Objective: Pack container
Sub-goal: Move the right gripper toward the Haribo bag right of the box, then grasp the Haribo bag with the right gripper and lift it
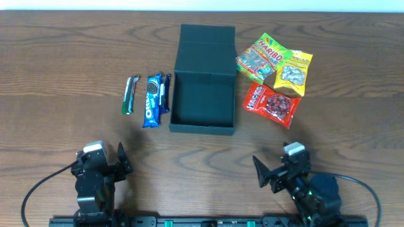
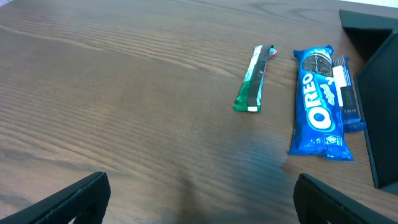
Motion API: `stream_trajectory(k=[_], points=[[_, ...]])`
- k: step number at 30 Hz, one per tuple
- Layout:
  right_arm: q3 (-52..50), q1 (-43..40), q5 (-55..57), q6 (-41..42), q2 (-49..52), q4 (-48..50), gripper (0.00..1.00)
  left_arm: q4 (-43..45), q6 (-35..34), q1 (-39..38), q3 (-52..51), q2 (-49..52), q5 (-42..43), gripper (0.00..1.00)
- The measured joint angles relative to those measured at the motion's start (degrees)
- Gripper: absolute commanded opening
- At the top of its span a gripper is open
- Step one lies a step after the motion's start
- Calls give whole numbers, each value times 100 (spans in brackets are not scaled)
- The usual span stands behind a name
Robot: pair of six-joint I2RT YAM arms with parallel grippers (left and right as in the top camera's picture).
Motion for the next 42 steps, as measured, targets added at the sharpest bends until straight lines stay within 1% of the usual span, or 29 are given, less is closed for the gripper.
stream_trajectory(k=[3,7,11,17,19,22,24,31,33,35,38,42], points=[[-2,0,-551,920,-9,225,99,-2,0,0,0,0,0,95],[-4,0,-986,1705,-9,42,99,-2,0,0,0,0,0,95],[-13,0,-1185,2033,-9,199,99,0,0,0,0,0,0,95],[-22,-7,-1237,2282,35,1679,99,2,0,0,0,0,0,95],[42,-11,-1084,2304,245,1803,99,2,0,0,0,0,0,95],[267,-35,-883,2310,979,1810,99,0,0,0,0,0,0,95],[601,-39,-778,2218,1633,1803,99,4,0,0,0,-2,-2,95],[2964,-42,-306,1655,4734,1880,99,7,0,0,0,-2,-2,95],[3550,-39,-208,1552,5464,1862,99,9,0,0,0,-4,-2,95],[4321,-42,-44,1456,6500,1818,99,13,0,0,0,-4,-2,95],[4979,-79,120,1408,7530,1700,99,4,0,0,0,-4,0,95],[5633,-374,219,1429,8752,1655,99,7,0,0,0,-4,0,95]])
